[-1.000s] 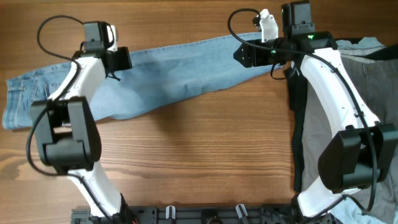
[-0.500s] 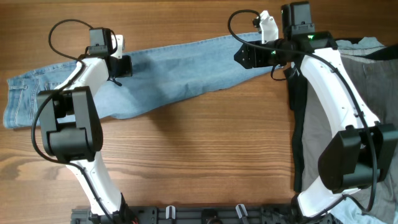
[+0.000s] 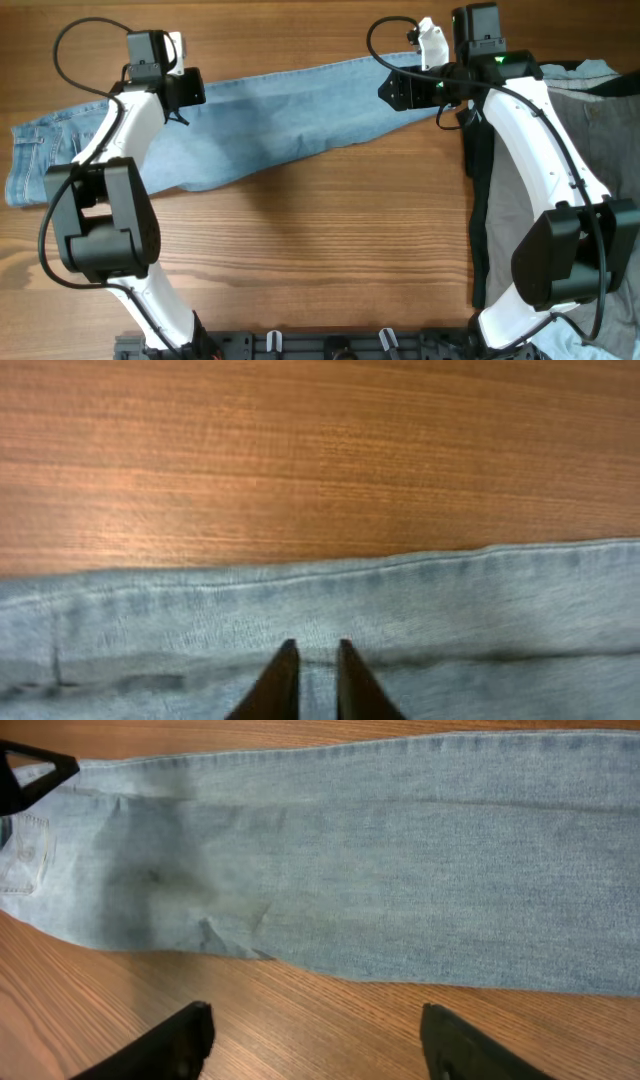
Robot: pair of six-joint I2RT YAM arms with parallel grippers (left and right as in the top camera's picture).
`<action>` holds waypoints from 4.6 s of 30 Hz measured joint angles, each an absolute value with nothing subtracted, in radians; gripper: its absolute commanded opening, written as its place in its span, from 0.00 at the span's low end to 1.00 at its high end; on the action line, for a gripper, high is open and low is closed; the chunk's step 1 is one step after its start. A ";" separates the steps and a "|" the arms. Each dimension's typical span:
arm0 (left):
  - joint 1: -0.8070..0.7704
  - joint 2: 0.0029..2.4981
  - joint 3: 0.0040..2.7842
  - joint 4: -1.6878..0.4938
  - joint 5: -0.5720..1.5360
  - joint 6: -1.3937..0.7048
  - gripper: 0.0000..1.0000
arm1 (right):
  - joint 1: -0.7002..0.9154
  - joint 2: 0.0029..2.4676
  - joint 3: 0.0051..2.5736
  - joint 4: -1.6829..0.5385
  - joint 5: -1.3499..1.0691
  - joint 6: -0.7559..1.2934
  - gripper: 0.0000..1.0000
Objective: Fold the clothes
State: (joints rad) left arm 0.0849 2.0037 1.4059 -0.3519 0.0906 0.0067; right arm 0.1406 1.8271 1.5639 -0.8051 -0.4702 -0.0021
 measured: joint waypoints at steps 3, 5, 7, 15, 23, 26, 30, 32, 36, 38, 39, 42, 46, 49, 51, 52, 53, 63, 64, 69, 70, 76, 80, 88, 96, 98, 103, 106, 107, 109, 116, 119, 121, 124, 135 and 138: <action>0.088 2.004 1.409 -0.466 0.115 -0.003 0.51 | 0.141 1.827 1.564 -0.774 -0.405 0.004 0.77; 0.093 1.990 1.407 -0.568 0.113 -0.003 0.48 | 0.133 1.829 1.564 -0.735 -0.286 0.023 0.73; 0.120 1.932 1.407 -0.658 0.112 -0.006 0.49 | 0.094 1.845 1.564 -0.717 -0.210 0.034 0.72; 0.278 1.743 1.412 -0.956 0.102 -0.010 0.47 | -0.081 2.127 1.560 -0.619 -0.202 -0.003 0.71; 0.413 1.743 1.412 -0.995 0.104 -0.097 0.43 | -0.075 2.180 1.560 -0.558 -0.288 -0.084 0.54; 0.413 1.743 1.412 -1.010 0.107 -0.104 0.42 | -0.075 2.205 1.561 -0.542 -0.295 -0.097 0.26; 0.413 1.743 1.412 -1.012 0.107 -0.111 0.42 | -0.076 2.209 1.560 -0.544 -0.294 -0.099 0.13; 0.413 1.743 1.412 -1.014 0.106 -0.111 0.42 | -0.076 2.209 1.560 -0.545 -0.294 -0.099 0.08; 0.413 1.743 1.412 -1.015 0.107 -0.111 0.41 | -0.075 2.174 1.559 -0.555 -0.295 -0.100 0.04; 0.413 1.743 1.412 -1.021 0.106 -0.111 0.41 | -0.075 2.091 1.559 -0.558 -0.312 -0.099 0.04; 0.413 1.743 1.412 -1.025 0.107 -0.111 0.41 | -0.075 2.059 1.559 -0.557 -0.326 -0.099 0.04; 0.413 1.743 1.412 -1.029 0.107 -0.111 0.40 | -0.058 1.896 1.559 -0.545 -0.450 -0.099 0.04; 0.413 1.743 1.412 -1.029 0.107 -0.111 0.42 | 0.102 1.808 1.558 -0.429 -0.598 -0.026 0.04; 0.413 1.743 1.412 -1.024 0.107 -0.111 0.43 | 0.299 1.780 1.550 -0.165 -0.708 0.061 0.04; 0.413 1.743 1.412 -1.024 0.107 -0.111 0.43 | 0.448 1.738 1.551 -0.067 -0.767 0.081 0.04; 0.413 1.743 1.412 -1.025 0.107 -0.111 0.42 | 0.506 1.717 1.551 -0.060 -0.785 0.065 0.04; 0.413 1.743 1.412 -1.024 0.107 -0.111 0.43 | 0.557 1.696 1.551 -0.059 -0.789 0.030 0.04; 0.413 1.743 1.412 -1.008 0.120 -0.111 0.43 | 0.081 1.835 1.559 -0.062 -0.445 -0.293 0.10; 0.413 1.743 1.412 -1.004 0.126 -0.111 0.43 | 0.034 1.897 1.559 -0.060 -0.476 -0.294 0.11; 0.413 1.743 1.412 -1.004 0.129 -0.111 0.44 | -0.036 2.128 1.559 -0.075 -0.543 -0.233 0.15; 0.413 1.743 1.412 -1.004 0.129 -0.111 0.44 | -0.036 2.140 1.559 -0.084 -0.543 -0.226 0.18; 0.413 1.743 1.412 -1.003 0.130 -0.111 0.46 | -0.036 2.144 1.562 -0.266 -0.361 -0.205 0.61; 0.413 1.743 1.412 -1.003 0.130 -0.111 0.48 | -0.063 2.144 1.562 -0.368 -0.297 -0.161 0.71; 0.413 1.743 1.412 -1.003 0.156 -0.111 0.49 | -0.144 2.144 1.562 -0.420 -0.403 -0.121 0.68; 0.407 1.743 1.412 -0.972 0.176 -0.111 0.49 | -0.126 2.194 1.557 -0.392 -0.403 -0.140 0.88; 0.407 1.743 1.412 -0.974 0.179 -0.111 0.49 | -0.126 2.194 1.557 -0.381 -0.403 -0.146 0.88; 0.407 1.743 1.412 -0.991 0.181 -0.111 0.49 | -0.126 2.246 1.558 -0.354 -0.474 -0.152 0.76; 0.407 1.743 1.412 -0.992 0.181 -0.111 0.49 | -0.121 2.256 1.558 -0.343 -0.533 -0.157 0.65; 0.407 1.743 1.412 -0.992 0.182 -0.111 0.48 | -0.116 2.257 1.557 -0.340 -0.539 -0.154 0.62; 0.406 1.743 1.412 -0.996 0.182 -0.111 0.48 | -0.084 2.267 1.557 -0.304 -0.542 -0.157 0.33; 0.392 1.743 1.412 -1.019 0.181 -0.111 0.47 | -0.040 2.258 1.568 -0.487 -0.526 -0.057 0.04; 0.392 1.743 1.412 -1.036 0.182 -0.111 0.45 | -0.040 2.196 1.557 -0.788 -0.519 -0.038 0.04; 0.392 1.743 1.412 -1.048 0.182 -0.111 0.45 | -0.031 2.137 1.546 -0.991 -0.472 -0.016 0.22; 0.392 1.743 1.412 -1.052 0.181 -0.111 0.45 | 0.000 2.016 1.544 -1.055 -0.349 0.018 0.38; 0.392 1.743 1.412 -1.068 0.181 -0.111 0.50 | -0.002 1.924 1.439 -1.067 -0.229 0.138 0.60; 0.392 1.743 1.412 -1.074 0.182 -0.111 0.50 | -0.049 1.956 1.314 -1.069 -0.232 0.183 0.61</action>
State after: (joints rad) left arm 0.3916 1.7428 1.4120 -1.0737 0.1818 -0.1108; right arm -0.0486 1.9564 1.3140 -1.0695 -0.2317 0.1833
